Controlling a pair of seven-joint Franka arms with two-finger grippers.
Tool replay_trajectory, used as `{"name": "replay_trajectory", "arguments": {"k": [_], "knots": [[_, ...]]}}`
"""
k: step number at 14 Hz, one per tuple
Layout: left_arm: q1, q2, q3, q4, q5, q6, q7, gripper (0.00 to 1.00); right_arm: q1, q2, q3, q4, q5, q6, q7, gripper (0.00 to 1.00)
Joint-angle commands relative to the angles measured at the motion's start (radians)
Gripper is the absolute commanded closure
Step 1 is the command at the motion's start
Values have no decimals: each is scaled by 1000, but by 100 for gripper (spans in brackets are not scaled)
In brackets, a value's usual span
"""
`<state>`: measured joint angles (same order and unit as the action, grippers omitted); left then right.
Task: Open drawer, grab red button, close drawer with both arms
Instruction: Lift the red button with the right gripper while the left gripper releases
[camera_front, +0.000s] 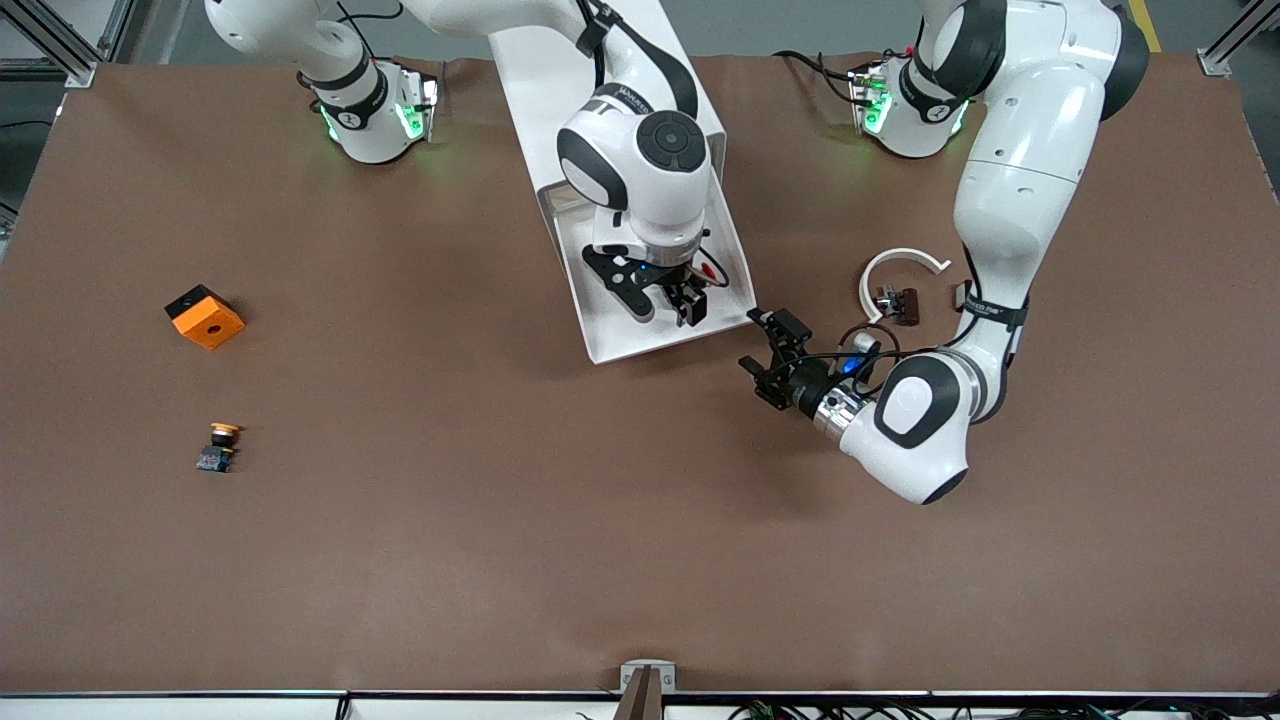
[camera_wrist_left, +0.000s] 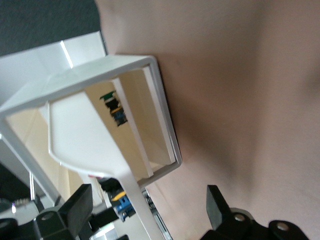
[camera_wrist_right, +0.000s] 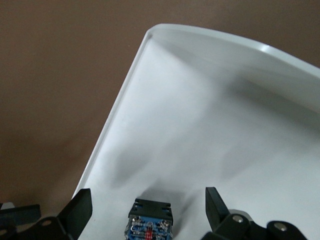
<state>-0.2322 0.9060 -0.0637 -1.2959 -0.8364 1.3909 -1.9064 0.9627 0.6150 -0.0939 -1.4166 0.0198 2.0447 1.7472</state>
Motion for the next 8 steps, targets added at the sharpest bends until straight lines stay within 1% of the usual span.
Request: {"name": "replay_trajectory", "arguments": {"k": [1,6,8], "knots": [[-1,-30,2,3,69,-6,158,0,11,23,-4,33,-8,12,60,0],[-1,-55,42,4,175,37,468,0,21,26,-4,33,-6,15,64,0],[-1,-76,44,3,229,107,623,0,27,34,-4,33,-6,15,64,0]]}}
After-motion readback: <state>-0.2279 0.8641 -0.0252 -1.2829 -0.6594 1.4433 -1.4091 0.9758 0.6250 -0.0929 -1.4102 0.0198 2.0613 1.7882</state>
